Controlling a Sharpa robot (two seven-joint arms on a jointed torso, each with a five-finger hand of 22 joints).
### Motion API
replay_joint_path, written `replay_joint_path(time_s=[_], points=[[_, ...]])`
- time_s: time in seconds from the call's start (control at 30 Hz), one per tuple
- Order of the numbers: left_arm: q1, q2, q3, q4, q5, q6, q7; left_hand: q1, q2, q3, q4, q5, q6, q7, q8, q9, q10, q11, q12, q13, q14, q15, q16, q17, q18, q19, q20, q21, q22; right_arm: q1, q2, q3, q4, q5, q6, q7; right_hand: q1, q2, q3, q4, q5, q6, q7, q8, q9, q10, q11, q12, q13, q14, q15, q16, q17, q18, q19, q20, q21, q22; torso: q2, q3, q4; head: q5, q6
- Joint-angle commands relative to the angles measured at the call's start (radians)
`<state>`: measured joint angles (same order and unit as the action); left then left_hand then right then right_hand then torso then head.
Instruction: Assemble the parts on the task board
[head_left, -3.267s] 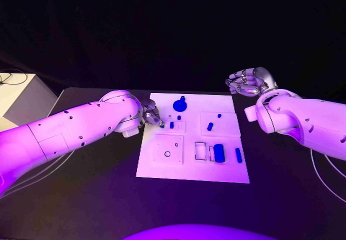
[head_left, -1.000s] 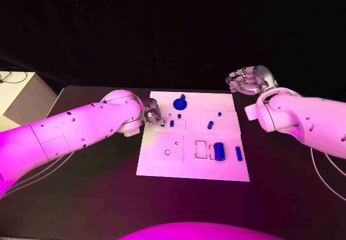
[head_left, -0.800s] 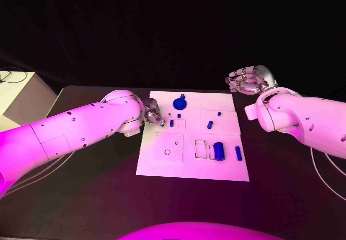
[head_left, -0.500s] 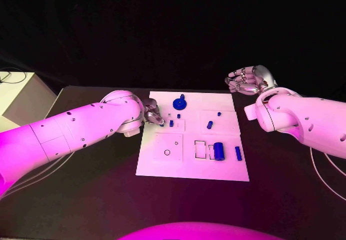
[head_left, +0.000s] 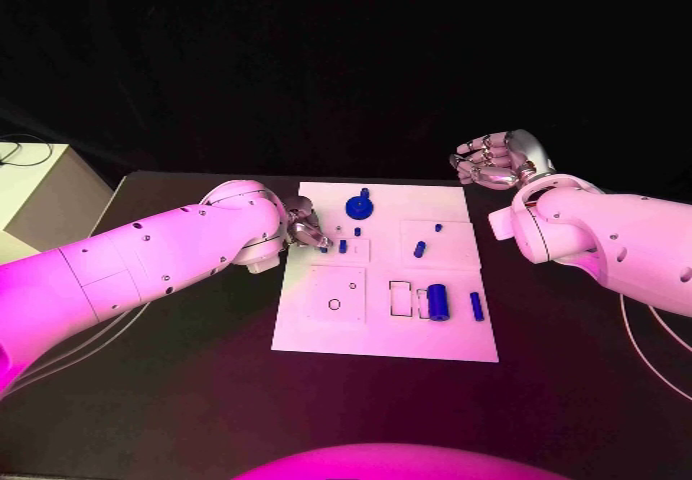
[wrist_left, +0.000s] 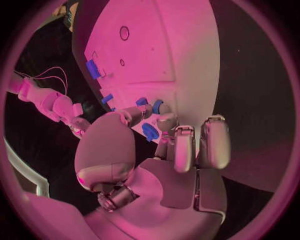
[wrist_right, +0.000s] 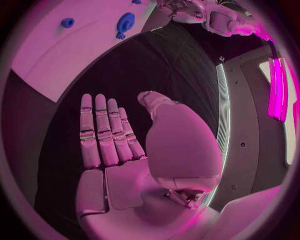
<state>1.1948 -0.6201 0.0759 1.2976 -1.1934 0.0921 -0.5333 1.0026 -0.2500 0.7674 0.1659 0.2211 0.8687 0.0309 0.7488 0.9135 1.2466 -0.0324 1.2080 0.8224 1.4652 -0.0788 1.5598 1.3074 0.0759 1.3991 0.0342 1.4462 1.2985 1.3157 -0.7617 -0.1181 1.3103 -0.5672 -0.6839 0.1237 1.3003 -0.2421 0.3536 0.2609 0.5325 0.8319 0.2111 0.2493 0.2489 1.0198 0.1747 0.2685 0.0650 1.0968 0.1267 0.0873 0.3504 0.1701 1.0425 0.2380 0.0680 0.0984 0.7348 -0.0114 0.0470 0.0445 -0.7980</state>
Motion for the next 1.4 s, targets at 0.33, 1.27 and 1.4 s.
replay_joint_path(time_s=[0.33, 1.27, 1.4], points=[[-0.006, 0.006, -0.004, -0.005, 0.01, 0.009, 0.006, 0.026, 0.007, -0.171, 0.083, -0.003, 0.002, 0.014, -0.014, -0.007, -0.009, 0.009, 0.002, -0.003, 0.098, 0.001, 0.001, 0.242, -0.013, 0.0, 0.0, -0.006, -0.003, 0.0, -0.001, 0.0, 0.002, -0.012, 0.013, 0.014, -0.004, 0.009, -0.005, 0.002, 0.006, -0.005, 0.029, -0.006, -0.001, -0.003, -0.001, -0.004, -0.001, -0.004, 0.001, -0.004, -0.002, 0.014, -0.007, -0.001, 0.001, -0.002, 0.0, -0.0004, 0.0003, -0.002, 0.0], [-0.006, -0.016, 0.002, 0.018, -0.017, 0.037, 0.004, 0.026, 0.02, -0.348, 0.127, -0.003, -0.02, 0.027, -0.033, -0.009, -0.037, 0.021, -0.011, -0.031, 0.088, 0.012, -0.013, 0.213, -0.007, -0.018, 0.004, -0.022, -0.028, -0.001, -0.003, 0.0, 0.001, -0.012, 0.013, 0.013, -0.007, 0.01, -0.005, 0.004, 0.009, -0.005, 0.029, -0.006, -0.001, -0.003, -0.001, -0.004, -0.001, -0.006, 0.002, -0.006, -0.004, 0.013, -0.009, 0.0, 0.0, -0.004, 0.0, -0.0016, 0.0004, -0.004, -0.001], [-0.006, -0.025, 0.002, 0.031, -0.017, 0.037, 0.004, 0.026, 0.022, -0.349, 0.127, -0.002, -0.021, 0.027, -0.033, -0.009, -0.038, 0.021, -0.012, -0.032, 0.088, 0.012, -0.014, 0.212, -0.007, -0.018, 0.004, -0.023, -0.029, -0.002, -0.004, 0.0, 0.001, -0.012, 0.013, 0.013, -0.007, 0.01, -0.005, 0.004, 0.009, -0.005, 0.029, -0.006, -0.001, -0.002, -0.001, -0.004, -0.001, -0.007, 0.002, -0.007, -0.004, 0.013, -0.01, 0.0, 0.0, -0.004, -0.001, -0.0015, 0.0004, -0.005, -0.002]])
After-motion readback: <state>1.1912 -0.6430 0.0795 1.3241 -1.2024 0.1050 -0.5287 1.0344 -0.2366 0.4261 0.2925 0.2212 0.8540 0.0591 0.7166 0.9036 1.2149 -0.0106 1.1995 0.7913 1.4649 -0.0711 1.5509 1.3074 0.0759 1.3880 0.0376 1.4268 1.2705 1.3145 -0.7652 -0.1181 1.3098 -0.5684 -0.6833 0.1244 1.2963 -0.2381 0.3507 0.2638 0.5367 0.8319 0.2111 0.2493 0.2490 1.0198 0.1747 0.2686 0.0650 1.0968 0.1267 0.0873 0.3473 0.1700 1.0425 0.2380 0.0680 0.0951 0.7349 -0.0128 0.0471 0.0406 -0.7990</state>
